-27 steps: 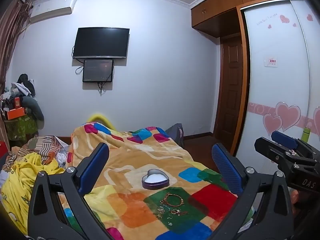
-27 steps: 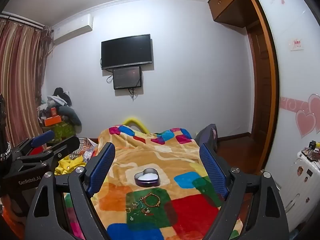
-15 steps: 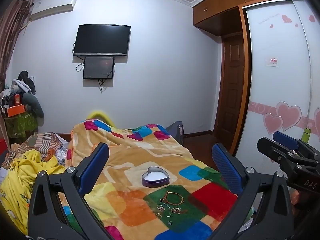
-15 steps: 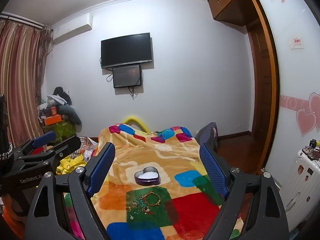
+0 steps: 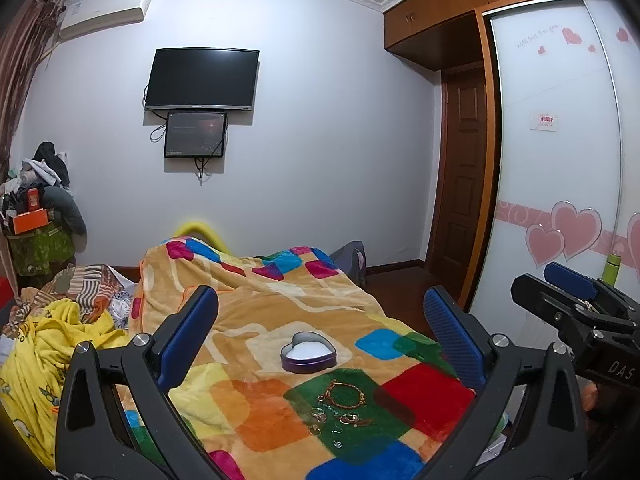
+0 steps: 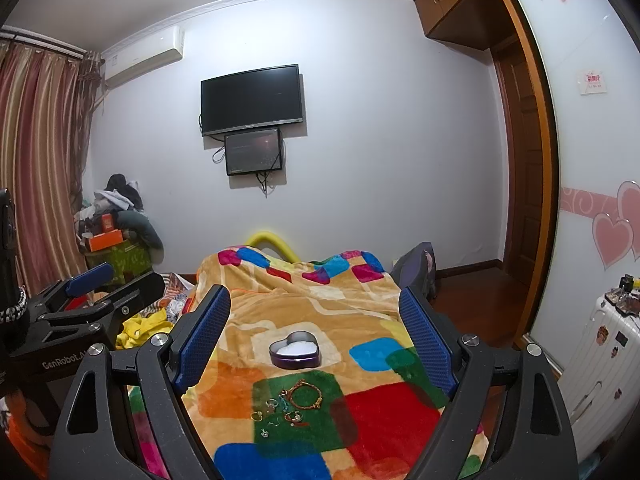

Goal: Organize jewelry

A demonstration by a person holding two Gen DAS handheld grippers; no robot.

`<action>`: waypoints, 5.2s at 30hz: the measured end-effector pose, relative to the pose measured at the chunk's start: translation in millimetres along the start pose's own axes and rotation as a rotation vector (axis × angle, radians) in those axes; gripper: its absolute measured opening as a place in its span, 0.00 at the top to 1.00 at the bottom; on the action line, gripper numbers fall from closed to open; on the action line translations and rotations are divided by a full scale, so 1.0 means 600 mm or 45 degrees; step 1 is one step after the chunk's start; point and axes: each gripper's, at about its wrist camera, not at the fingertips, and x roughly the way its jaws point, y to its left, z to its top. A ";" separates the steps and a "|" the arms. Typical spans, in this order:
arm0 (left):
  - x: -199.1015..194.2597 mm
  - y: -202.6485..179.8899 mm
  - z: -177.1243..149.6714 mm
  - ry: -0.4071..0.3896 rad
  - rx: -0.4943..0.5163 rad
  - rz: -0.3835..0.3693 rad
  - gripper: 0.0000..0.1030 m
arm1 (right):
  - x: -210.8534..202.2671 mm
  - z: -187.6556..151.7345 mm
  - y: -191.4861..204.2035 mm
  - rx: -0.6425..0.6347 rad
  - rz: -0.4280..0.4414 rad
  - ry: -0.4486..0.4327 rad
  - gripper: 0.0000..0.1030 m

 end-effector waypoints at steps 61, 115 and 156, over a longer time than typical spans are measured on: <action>0.031 0.007 -0.014 0.065 -0.027 -0.001 0.00 | 0.016 -0.019 -0.009 0.022 -0.009 0.032 0.18; 0.290 0.053 -0.303 0.917 0.035 -0.230 0.65 | 0.298 -0.249 -0.003 -0.035 0.290 0.902 0.75; 0.266 0.072 -0.270 0.854 -0.014 -0.188 0.98 | 0.285 -0.251 -0.073 0.095 0.151 0.992 0.83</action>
